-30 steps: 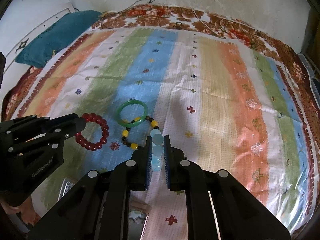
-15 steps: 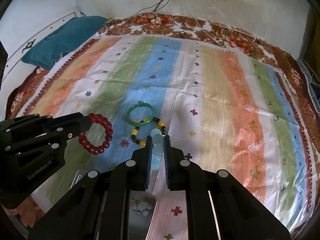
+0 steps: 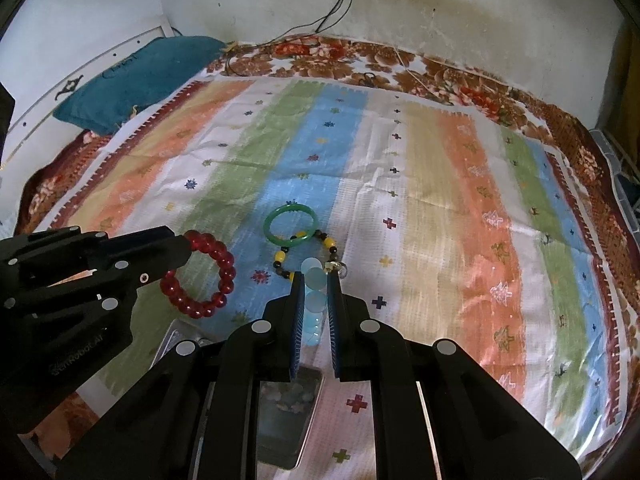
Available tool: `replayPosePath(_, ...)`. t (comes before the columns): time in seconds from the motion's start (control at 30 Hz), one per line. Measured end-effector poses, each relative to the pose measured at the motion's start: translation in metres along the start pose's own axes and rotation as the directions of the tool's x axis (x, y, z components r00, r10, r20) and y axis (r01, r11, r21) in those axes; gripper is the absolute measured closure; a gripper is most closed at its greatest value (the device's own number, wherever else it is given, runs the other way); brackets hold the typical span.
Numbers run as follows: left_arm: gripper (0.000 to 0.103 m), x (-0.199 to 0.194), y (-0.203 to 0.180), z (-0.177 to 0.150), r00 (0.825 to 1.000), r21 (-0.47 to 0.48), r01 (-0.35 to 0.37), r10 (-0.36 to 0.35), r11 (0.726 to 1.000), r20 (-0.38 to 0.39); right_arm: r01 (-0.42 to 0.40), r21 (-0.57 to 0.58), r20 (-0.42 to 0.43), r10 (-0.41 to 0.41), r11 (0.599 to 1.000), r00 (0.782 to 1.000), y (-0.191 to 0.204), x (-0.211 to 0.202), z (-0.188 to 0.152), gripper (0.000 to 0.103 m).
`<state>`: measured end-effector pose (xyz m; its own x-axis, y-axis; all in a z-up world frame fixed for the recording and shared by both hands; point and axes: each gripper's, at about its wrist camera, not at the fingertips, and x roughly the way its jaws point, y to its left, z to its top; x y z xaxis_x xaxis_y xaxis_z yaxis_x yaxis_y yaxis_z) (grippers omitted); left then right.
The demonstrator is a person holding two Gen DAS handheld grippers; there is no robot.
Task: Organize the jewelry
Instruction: 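Lift both held bracelets and carry them toward the silver tin, then lower both bracelets into the silver tin and open both tools, then move both open tools toward the green jade bangle and yellow-black bracelet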
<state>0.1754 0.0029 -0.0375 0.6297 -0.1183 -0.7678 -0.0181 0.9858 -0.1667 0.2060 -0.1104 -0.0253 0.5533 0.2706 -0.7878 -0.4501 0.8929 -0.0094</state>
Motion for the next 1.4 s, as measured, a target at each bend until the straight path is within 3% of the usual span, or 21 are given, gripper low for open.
replayPosePath(0.43,0.090,-0.018,-0.006,-0.020,0.999,-0.012,0.035,-0.035,0.999,0.021,0.000,-0.033,0.023,0.001,0.999,1.000,0.012,-0.020,-0.018,0.091)
replayPosePath(0.97,0.090,-0.021,-0.010,-0.034,0.999,-0.015,0.039,-0.039,0.999,-0.013,-0.059,-0.020,-0.029,0.058,0.998,0.998,0.013,-0.018,-0.034,0.091)
replayPosePath(1.03,0.090,-0.017,-0.007,-0.034,0.999,-0.029,0.033,-0.034,0.999,-0.035,-0.061,-0.005,-0.028,0.061,0.998,0.998,0.011,-0.018,-0.034,0.089)
replayPosePath(1.07,0.089,-0.014,-0.004,-0.034,0.998,-0.046,0.029,-0.031,0.999,-0.047,-0.061,0.004,-0.027,0.061,0.998,0.998,0.010,-0.017,-0.034,0.080)
replayPosePath(1.1,0.088,-0.014,-0.002,-0.035,0.998,-0.057,0.026,-0.029,0.998,-0.050,-0.056,0.011,-0.025,0.056,0.998,0.998,0.007,-0.018,-0.034,0.062)
replayPosePath(1.13,0.083,-0.014,0.001,-0.034,0.998,-0.068,0.024,-0.027,0.997,-0.052,-0.051,0.014,-0.023,0.051,0.999,0.998,0.007,-0.017,-0.035,0.058)
replayPosePath(1.33,0.044,-0.010,0.017,-0.032,0.999,-0.108,-0.033,0.028,0.994,-0.046,-0.011,0.012,-0.045,0.012,1.000,0.999,0.001,-0.007,-0.034,0.050)
replayPosePath(1.4,0.039,-0.005,0.022,-0.029,0.997,-0.114,-0.054,0.047,0.992,-0.057,0.003,0.007,-0.049,-0.002,1.000,0.999,-0.002,-0.003,-0.033,0.045)
